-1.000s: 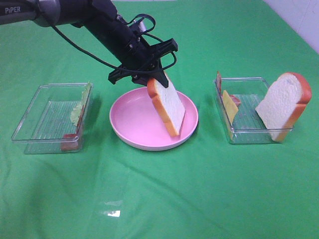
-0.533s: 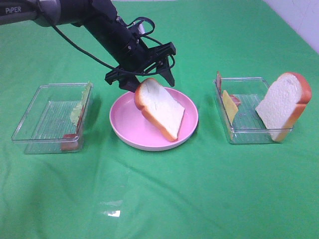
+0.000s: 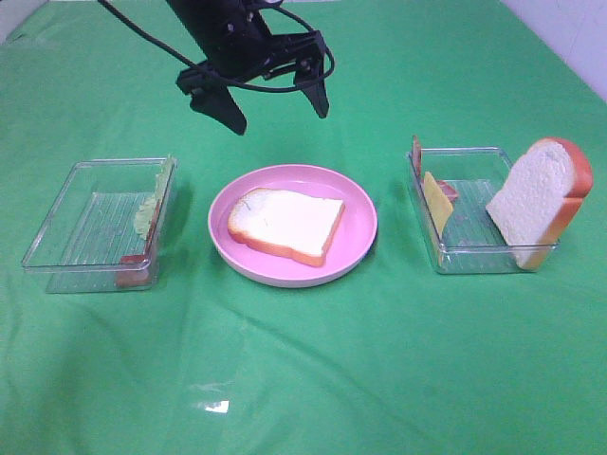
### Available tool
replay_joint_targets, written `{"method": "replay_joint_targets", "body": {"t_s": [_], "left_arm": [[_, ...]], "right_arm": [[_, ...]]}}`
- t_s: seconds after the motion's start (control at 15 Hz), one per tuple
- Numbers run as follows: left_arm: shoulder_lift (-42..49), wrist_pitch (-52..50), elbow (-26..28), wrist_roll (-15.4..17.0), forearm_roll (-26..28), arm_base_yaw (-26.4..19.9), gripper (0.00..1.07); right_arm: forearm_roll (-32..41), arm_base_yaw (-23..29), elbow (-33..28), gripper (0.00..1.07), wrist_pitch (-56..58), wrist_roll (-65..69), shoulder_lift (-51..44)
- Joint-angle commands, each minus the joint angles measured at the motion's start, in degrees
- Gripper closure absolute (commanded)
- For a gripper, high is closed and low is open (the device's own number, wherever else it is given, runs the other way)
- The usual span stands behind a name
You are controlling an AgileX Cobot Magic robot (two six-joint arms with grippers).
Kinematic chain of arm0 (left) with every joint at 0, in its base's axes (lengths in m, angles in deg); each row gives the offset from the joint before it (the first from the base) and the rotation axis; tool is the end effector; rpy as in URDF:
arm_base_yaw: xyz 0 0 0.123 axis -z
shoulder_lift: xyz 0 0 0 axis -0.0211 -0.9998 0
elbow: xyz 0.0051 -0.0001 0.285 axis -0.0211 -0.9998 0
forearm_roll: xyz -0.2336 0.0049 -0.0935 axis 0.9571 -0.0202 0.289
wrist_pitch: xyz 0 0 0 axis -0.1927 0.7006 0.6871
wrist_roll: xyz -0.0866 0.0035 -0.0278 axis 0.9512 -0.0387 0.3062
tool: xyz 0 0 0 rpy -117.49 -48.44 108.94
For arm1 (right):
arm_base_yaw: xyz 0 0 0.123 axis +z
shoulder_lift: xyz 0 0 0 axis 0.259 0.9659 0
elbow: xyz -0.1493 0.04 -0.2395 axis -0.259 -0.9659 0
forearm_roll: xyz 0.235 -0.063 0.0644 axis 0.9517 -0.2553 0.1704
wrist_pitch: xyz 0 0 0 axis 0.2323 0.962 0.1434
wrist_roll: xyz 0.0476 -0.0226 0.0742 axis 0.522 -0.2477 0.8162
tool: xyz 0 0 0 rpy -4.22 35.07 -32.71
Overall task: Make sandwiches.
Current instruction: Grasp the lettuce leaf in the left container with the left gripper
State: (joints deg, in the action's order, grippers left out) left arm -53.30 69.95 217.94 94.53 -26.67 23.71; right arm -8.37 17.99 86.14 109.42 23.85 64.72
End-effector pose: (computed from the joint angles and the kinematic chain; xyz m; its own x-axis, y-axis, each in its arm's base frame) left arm 0.4571 -0.2431 0.2384 -0.9438 0.1241 -0.3062 0.2429 0.8888 -0.3886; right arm -0.0029 -0.0002 0.2602 -0.5393 0.0329 -0.8414 -0.0191 0.9985 0.0513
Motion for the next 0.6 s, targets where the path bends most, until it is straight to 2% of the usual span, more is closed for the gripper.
{"method": "replay_joint_targets", "body": {"t_s": [0.07,0.13,0.27,0.4,0.6], "left_arm": [[1.2,7.0,6.0,2.1,-9.2,0.3,0.05],[4.3,7.0,6.6,3.3,-12.3,0.2,0.05],[8.0,7.0,6.5,3.4,-19.2,0.1,0.05],[11.3,7.0,6.0,3.9,-19.8,-1.8,0.05],[15.4,7.0,0.3,3.9,-19.6,-5.1,0.05]], "right_arm": [[0.0,-0.2,-0.2,0.13,-0.6,-0.5,-1.5],[0.3,-0.2,-0.2,0.13,-0.6,-0.5,-1.5],[0.3,-0.2,-0.2,0.13,-0.6,-0.5,-1.5],[0.3,-0.2,-0.2,0.13,-0.6,-0.5,-1.5],[0.3,-0.2,-0.2,0.13,-0.6,-0.5,-1.5]]}}
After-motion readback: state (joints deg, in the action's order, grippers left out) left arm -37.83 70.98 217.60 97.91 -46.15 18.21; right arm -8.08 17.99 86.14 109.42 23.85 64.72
